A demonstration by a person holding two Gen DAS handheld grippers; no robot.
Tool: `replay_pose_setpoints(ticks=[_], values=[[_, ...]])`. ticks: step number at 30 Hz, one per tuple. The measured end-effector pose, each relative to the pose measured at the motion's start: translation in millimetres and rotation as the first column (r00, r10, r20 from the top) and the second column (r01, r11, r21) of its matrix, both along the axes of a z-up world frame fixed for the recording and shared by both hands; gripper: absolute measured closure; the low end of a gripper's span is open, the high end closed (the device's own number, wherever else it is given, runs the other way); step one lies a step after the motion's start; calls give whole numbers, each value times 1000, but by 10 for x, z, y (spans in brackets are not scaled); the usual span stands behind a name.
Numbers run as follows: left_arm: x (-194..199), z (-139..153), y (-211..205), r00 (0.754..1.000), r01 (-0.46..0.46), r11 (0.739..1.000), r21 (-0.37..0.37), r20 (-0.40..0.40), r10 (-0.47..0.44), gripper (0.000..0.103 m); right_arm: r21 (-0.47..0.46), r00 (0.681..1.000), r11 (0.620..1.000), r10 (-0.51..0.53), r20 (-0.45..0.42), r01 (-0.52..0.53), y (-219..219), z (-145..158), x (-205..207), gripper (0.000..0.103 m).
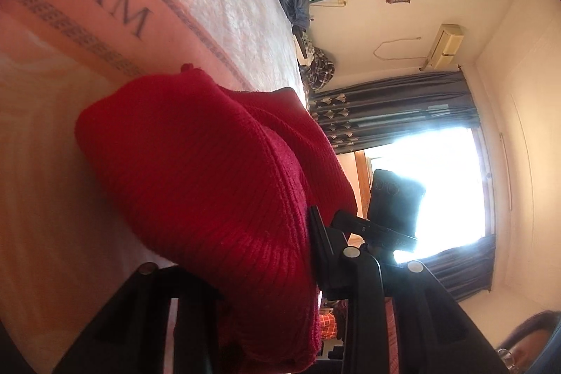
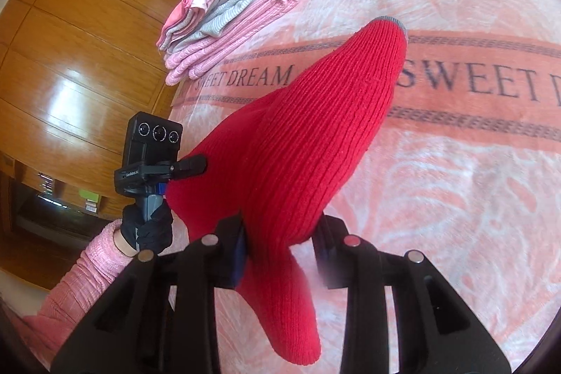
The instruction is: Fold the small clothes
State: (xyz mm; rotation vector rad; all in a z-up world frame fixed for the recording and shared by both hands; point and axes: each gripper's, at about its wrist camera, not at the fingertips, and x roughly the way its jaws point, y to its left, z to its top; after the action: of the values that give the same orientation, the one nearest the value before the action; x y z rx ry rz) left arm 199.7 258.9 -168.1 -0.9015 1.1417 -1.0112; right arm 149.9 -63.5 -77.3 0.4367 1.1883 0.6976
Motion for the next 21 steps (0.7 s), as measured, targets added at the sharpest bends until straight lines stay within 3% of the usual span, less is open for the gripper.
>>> replay_pose_setpoints(ticks=[3,5,8,10,14,17,21], values=[[-73,-73,-384,998,44,993,109,32,-47,65,-36,997,998,-58,-57,56,-355,-287,-165,72],[-103,-255,-522,999,45,987,156,-1,-45,61,-79,989,993,-95,-115,86,-472,-614,-191,69],[-132,-425,-554,999,26,984,179,14,-29,58,6,974,991,-133,-181,136,-618,-977,-204,61],[-150,-395,-545,999,29,979,200,39,-38,58,38,972,990,-125,-197,135,-661,-986,-224,57],[-279,-151,-508,997,13,963,268,73,-34,54,47,989,995,-84,-120,90,-747,-709,-418,43],[-556,43,-502,989,-15,939,344,143,-37,46,42,990,997,-66,-125,72,-782,-689,-632,42],[-886,202,-655,975,-24,899,438,209,-77,42,62,984,997,-40,-172,51,-785,-901,-903,44]])
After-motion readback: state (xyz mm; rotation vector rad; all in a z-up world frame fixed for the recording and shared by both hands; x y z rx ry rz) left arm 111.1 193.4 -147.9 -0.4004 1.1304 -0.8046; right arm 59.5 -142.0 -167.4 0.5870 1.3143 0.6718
